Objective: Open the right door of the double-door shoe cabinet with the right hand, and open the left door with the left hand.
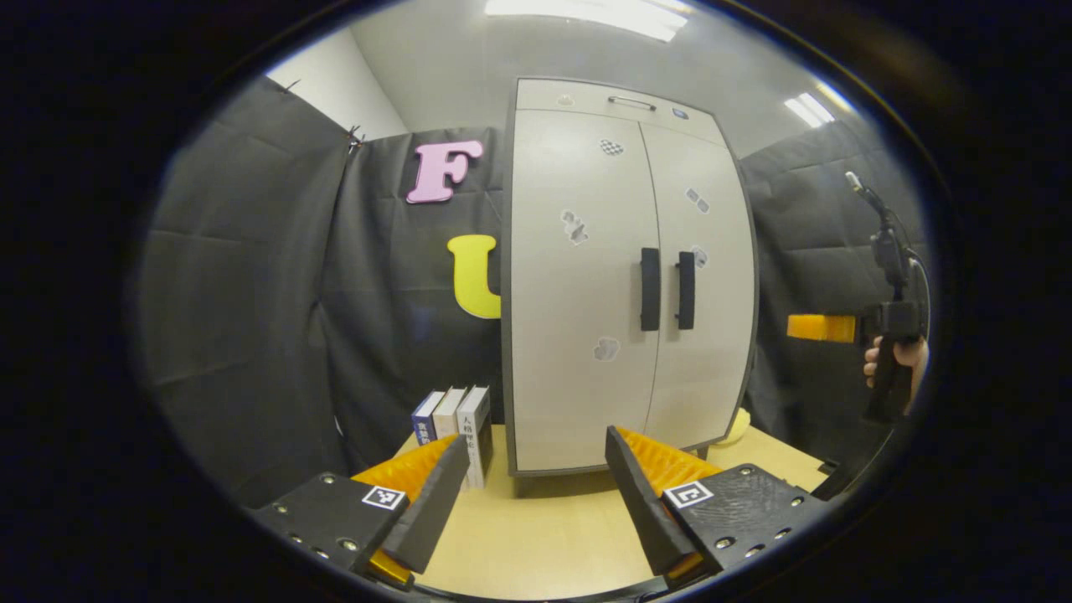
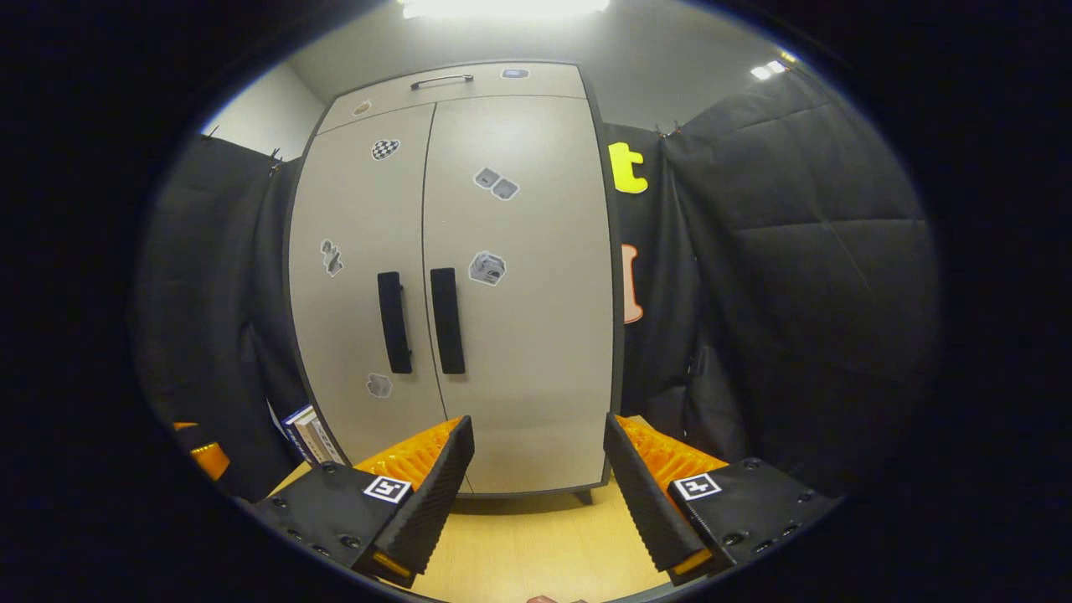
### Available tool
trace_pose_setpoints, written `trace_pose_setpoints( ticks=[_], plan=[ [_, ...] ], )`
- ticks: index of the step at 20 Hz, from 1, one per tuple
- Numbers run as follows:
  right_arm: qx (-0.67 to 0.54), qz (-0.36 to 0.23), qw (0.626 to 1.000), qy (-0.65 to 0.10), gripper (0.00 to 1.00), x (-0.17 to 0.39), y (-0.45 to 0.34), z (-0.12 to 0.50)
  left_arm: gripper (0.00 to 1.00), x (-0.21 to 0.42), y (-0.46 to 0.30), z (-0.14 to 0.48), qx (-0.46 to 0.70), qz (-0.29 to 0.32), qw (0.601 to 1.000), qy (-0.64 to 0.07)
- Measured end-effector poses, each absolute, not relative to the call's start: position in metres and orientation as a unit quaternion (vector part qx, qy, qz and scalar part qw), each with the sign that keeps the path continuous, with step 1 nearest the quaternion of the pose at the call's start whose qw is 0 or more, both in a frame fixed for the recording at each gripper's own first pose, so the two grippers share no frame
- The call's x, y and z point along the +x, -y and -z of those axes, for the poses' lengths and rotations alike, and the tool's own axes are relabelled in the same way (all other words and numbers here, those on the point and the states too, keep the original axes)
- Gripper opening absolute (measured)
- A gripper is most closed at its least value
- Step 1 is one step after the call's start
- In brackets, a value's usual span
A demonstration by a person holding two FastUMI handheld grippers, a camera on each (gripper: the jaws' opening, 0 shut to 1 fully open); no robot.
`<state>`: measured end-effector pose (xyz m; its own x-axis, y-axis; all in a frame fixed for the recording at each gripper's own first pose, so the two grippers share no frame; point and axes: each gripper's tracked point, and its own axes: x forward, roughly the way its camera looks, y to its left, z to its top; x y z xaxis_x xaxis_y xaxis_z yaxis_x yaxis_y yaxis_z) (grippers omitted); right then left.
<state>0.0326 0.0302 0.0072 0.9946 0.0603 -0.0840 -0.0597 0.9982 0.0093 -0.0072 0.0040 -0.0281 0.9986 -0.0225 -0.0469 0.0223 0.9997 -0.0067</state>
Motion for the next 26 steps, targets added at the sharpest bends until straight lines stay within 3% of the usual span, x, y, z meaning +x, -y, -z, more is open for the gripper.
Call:
trace_pose_setpoints(
  ticks=[8,9,10,12,14,20,21,22,26],
  plan=[
    [0.001,-0.068,0.998,-0.01,0.92,0.08,-0.068,-0.059,0.95,-0.022,-0.025,0.049,-0.009,-0.016,0.999,-0.041],
    [-0.005,-0.074,0.997,-0.005,0.98,0.087,-0.075,-0.065,0.95,-0.023,-0.029,0.05,-0.011,-0.02,0.999,-0.042],
    [-0.011,-0.078,0.997,0.0,0.92,0.092,-0.082,-0.07,0.96,-0.025,-0.032,0.051,-0.012,-0.025,0.999,-0.041],
    [-0.028,-0.083,0.996,0.008,0.92,0.104,-0.093,-0.078,0.96,-0.029,-0.039,0.052,-0.013,-0.034,0.998,-0.041],
    [-0.038,-0.088,0.995,0.013,0.98,0.118,-0.104,-0.082,0.96,-0.031,-0.046,0.055,-0.013,-0.044,0.998,-0.042],
    [-0.017,-0.09,0.995,-0.032,0.99,0.165,-0.122,-0.065,0.95,-0.043,-0.076,0.058,-0.026,-0.092,0.995,-0.037],
    [-0.016,-0.085,0.996,-0.034,0.94,0.171,-0.122,-0.064,0.95,-0.044,-0.079,0.059,-0.032,-0.095,0.994,-0.038],
    [-0.018,-0.081,0.996,-0.036,0.98,0.178,-0.123,-0.062,0.96,-0.045,-0.083,0.063,-0.036,-0.099,0.994,-0.042],
    [-0.026,-0.077,0.996,-0.043,0.98,0.196,-0.129,-0.06,0.95,-0.048,-0.097,0.066,-0.034,-0.115,0.992,-0.046]
  ],
)
